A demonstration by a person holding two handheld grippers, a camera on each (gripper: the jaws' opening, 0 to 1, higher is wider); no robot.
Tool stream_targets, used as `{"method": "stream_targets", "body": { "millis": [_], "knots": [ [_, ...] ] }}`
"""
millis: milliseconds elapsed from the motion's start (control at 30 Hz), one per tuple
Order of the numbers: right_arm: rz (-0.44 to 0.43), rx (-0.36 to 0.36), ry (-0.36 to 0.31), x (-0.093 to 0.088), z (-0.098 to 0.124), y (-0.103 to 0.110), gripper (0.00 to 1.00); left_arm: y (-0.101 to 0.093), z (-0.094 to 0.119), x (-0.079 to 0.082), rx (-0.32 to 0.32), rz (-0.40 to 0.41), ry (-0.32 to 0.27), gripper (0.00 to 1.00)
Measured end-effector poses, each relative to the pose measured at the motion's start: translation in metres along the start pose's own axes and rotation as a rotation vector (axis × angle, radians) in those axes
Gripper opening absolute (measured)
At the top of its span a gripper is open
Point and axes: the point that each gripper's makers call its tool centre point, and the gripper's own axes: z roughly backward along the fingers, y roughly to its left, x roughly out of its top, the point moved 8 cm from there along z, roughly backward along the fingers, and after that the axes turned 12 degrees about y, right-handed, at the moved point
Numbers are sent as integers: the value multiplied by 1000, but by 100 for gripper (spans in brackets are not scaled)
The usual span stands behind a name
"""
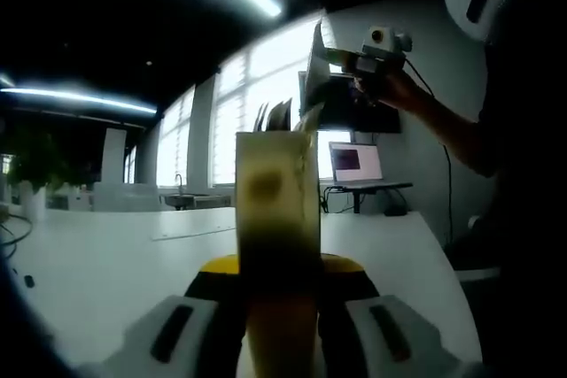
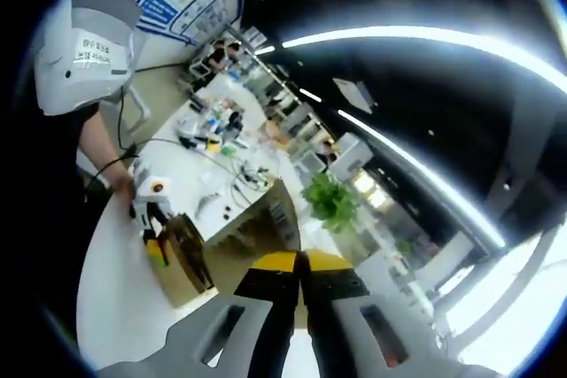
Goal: Extract single mask from mask box in order stack masks on table
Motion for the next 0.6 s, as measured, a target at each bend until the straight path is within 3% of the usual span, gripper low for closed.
{"method": "stream_targets", "body": {
  "millis": [133,433,600],
  "knots": [
    [-21,-80,23,-7,5,-7,0,0,0,0,0,0,1,32],
    [-62,-136,100,-31,9,-15,0,-1,0,0,6,-4,1,32],
    [-75,-179,192,-52,4,-14,0,0,0,0,5,-3,3,32]
  ]
}}
